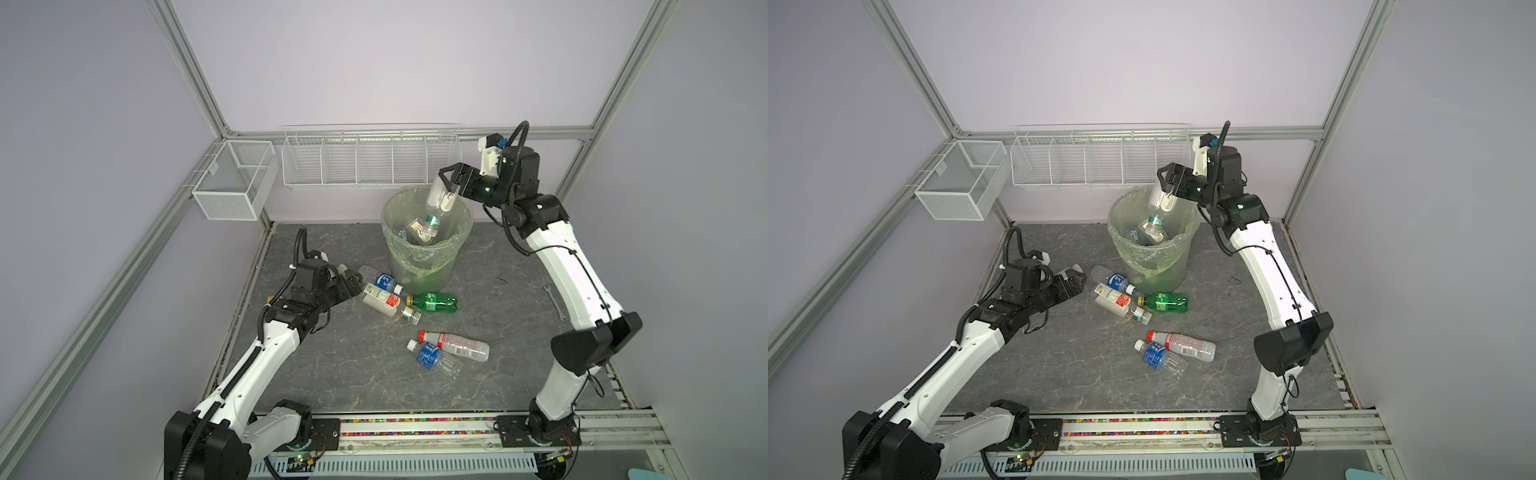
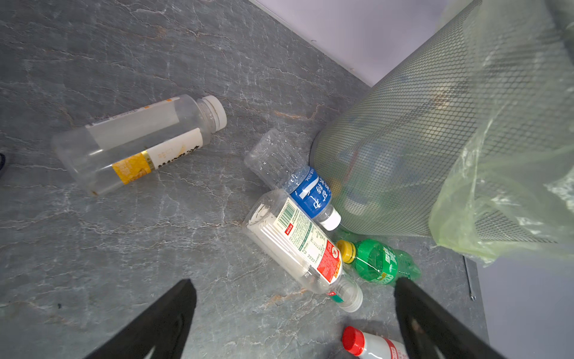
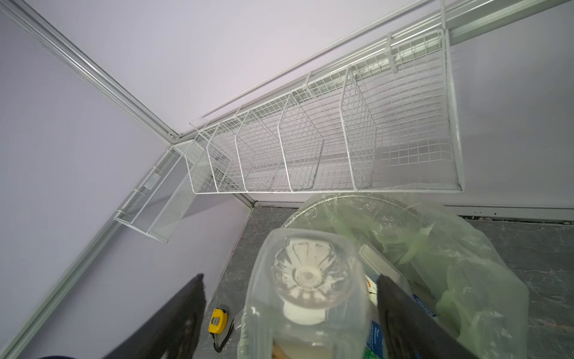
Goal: Throw the plastic bottles in the bin
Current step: Throw the plastic bottle into the trash bin.
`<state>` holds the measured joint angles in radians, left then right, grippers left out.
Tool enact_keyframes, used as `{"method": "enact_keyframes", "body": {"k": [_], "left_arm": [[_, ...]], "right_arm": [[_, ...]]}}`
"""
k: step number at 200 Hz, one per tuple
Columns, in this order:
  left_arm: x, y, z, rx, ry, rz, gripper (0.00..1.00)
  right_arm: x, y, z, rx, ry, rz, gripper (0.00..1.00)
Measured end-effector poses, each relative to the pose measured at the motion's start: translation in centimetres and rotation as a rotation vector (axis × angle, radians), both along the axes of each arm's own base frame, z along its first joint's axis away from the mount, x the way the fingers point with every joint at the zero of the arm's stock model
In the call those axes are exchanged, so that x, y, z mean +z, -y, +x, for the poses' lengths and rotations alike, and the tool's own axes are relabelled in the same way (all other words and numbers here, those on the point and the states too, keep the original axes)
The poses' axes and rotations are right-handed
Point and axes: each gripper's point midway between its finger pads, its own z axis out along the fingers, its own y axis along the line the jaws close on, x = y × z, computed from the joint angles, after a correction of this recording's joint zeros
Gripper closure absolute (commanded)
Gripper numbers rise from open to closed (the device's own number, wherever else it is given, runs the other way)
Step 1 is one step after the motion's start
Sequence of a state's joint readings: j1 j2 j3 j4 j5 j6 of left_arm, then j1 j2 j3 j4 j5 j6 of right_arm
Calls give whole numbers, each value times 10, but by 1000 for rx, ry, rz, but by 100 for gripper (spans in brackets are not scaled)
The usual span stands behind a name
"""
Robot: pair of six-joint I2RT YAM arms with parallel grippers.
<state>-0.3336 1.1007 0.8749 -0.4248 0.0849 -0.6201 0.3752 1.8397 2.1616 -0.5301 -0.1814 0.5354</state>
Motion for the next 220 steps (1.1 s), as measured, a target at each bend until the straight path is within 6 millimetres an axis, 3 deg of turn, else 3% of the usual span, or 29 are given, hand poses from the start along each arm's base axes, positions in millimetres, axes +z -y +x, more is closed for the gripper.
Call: {"method": "enact_keyframes", "body": {"k": [13,34,81,104,176,220], "left_arm": [[0,-3,-1,10,-1,4,1],[-1,-8,-1,23,-6,7,1],[-8,-14,4,43,-31,14,1],[-12,-17,6,54,-44,17,1],[-18,-28,15,88,-68,19,1],[-6,-31,21,76,-46,50,1]], "right_arm": [[-14,0,-1,-1,-43,-19,12],[-21,6,-14,-2,-65,-37,12],[-13,42,-84,-30,-28,-76,12],[-14,55,-109,-41,-7,-90,12],[-94,74,-135,-59,-128,-201,12],[-114,82,-150,-53,-147,-232,12]]}}
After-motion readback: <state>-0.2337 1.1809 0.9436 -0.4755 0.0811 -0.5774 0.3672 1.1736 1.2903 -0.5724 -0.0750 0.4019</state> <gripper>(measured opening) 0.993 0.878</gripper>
